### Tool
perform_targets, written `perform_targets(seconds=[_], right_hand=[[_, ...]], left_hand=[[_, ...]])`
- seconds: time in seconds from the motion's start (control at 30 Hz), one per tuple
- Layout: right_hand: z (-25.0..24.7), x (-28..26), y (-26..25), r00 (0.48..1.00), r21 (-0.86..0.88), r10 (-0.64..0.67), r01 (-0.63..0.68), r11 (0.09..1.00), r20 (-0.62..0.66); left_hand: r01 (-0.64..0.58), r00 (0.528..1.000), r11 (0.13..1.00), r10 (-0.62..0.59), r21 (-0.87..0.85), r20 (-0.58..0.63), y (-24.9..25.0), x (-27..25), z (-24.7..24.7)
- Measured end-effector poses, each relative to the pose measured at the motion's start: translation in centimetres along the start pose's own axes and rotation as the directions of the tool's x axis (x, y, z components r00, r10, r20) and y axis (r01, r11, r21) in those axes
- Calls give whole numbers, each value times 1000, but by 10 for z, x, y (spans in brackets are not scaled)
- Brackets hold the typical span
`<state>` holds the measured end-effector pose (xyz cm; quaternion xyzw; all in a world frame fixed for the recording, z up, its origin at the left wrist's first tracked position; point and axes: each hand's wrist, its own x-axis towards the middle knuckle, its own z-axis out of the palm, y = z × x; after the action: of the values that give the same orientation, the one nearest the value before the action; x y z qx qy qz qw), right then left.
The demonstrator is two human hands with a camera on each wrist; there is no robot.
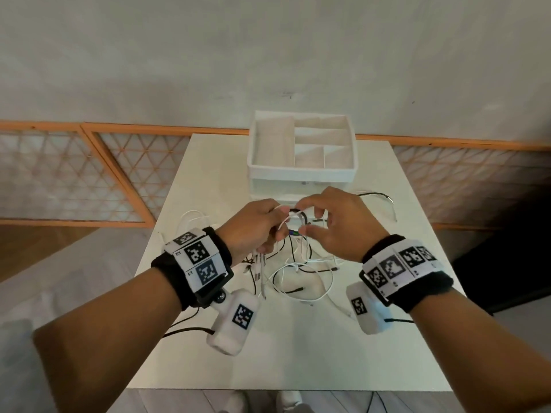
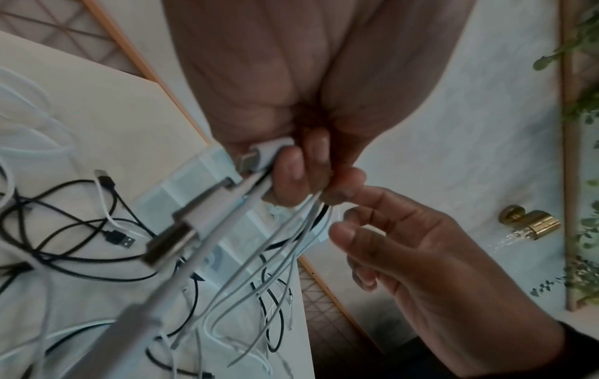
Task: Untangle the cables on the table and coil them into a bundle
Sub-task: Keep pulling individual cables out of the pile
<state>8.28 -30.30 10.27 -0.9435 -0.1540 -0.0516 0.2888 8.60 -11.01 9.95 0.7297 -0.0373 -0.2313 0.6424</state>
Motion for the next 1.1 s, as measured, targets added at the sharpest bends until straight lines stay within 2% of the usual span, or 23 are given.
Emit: perform_targets(seconds=[0.1, 0.2, 0.37, 0.43, 0.5, 0.57, 0.63, 0.7, 0.77, 0.8, 0.87, 0.93, 0.97, 1.03, 1.07, 1.1], right_hand=[[2, 5, 5, 990, 22, 2, 2, 1000, -138], [-8, 8, 13, 960, 69, 74, -58, 996, -270], [-11, 3, 26, 946, 26, 170, -170, 985, -275], [-13, -1, 24, 964, 74, 198, -188, 979, -179], [-13, -6, 16, 981, 184, 192, -194, 964, 31], [0, -9, 2, 973, 162, 146, -175, 971, 180], [24, -10, 1, 958, 63, 139, -160, 985, 251], [40, -9, 19, 911, -104, 240, -218, 970, 336], [37, -5, 49, 864, -289, 371, -280, 916, 340], [28, -3, 62, 851, -351, 431, -322, 879, 300], [8, 0, 93, 831, -398, 539, -452, 798, 135], [-10, 5, 114, 831, -333, 554, -537, 775, -50], [-14, 9, 122, 849, -291, 506, -528, 798, -151], [-17, 16, 126, 872, -221, 298, -402, 889, -387], [-15, 19, 123, 846, -194, 197, -329, 924, -496], [-12, 20, 121, 826, -164, 138, -267, 950, -546]], left_hand=[[-25, 999, 999, 25, 21, 29, -4, -3, -1], [-46, 999, 998, 47, 53, -6, -11, -3, -7], [-46, 997, 995, 51, 93, -55, -20, -6, -14], [-35, 998, 995, 39, 97, -45, -20, -8, -16], [-42, 999, 988, 44, 151, -11, -15, -11, -16], [-109, 994, 966, 103, 235, 39, -4, -14, -11], [-221, 975, 920, 205, 325, 83, 10, -20, -6], [-281, 960, 893, 266, 352, 92, 21, -23, -6], [-279, 960, 907, 273, 317, 62, 23, -25, -17], [-259, 965, 915, 260, 309, 38, 21, -26, -25], [-207, 977, 901, 210, 381, 35, 12, -29, -44], [-156, 987, 800, 107, 579, 118, -5, -30, -59], [-133, 987, 714, 35, 688, 156, -14, -29, -63], [-68, 987, 586, -78, 808, 140, -37, -23, -64], [-27, 991, 562, -96, 827, 98, -49, -18, -61], [12, 995, 551, -90, 835, 45, -59, -14, -57]])
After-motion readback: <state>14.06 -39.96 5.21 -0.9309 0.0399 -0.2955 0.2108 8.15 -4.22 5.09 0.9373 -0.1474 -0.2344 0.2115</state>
